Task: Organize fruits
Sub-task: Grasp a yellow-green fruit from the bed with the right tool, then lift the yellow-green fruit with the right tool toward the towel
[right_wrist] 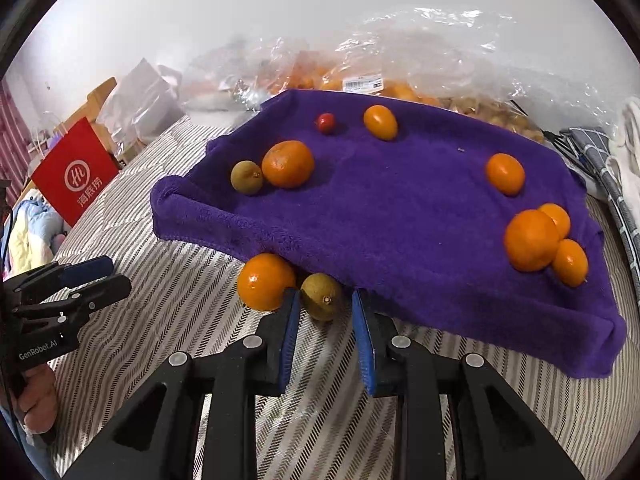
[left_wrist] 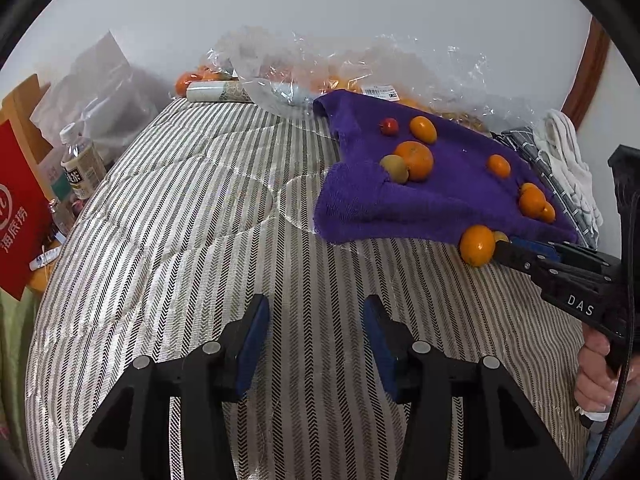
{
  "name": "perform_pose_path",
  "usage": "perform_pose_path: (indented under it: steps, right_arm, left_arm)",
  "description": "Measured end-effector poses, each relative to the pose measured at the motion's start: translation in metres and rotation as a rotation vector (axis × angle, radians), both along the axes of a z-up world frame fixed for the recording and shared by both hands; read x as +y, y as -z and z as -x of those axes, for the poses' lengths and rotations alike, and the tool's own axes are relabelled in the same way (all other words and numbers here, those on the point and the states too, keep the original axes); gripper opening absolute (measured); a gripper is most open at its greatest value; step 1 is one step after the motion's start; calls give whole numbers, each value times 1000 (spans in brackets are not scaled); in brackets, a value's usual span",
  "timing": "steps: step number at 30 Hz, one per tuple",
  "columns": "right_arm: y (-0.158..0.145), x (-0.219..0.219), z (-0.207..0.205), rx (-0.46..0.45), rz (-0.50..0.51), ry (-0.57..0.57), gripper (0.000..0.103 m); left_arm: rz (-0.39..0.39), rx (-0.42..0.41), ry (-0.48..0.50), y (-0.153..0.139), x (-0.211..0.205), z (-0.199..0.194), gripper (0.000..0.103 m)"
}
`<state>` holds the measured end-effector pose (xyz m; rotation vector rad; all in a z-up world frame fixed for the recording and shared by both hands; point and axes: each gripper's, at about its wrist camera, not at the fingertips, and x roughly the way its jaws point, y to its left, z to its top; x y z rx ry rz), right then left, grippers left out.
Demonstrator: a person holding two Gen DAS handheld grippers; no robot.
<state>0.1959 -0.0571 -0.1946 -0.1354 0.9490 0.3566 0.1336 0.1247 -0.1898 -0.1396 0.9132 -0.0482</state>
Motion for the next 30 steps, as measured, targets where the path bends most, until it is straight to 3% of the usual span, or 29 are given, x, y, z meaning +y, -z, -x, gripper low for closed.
perform_pose_path:
  steps: [7,13,21,30]
  right_arm:
    - [-6,-6,13,-29,0,-9,23]
    - [-21,-46,42,-96,49,50,23]
    - [-10,-90,47,-30,41,115,23]
    - [4,-89,31,-21,31,118,28]
  left_arm:
    - [0,2,-1,0,0,0,48]
    - [-26,7,-8,1,0,-1,48]
    - [-67,15,4,2,-6,-3,51]
    - [-94,22,11,4,-10,-4,54]
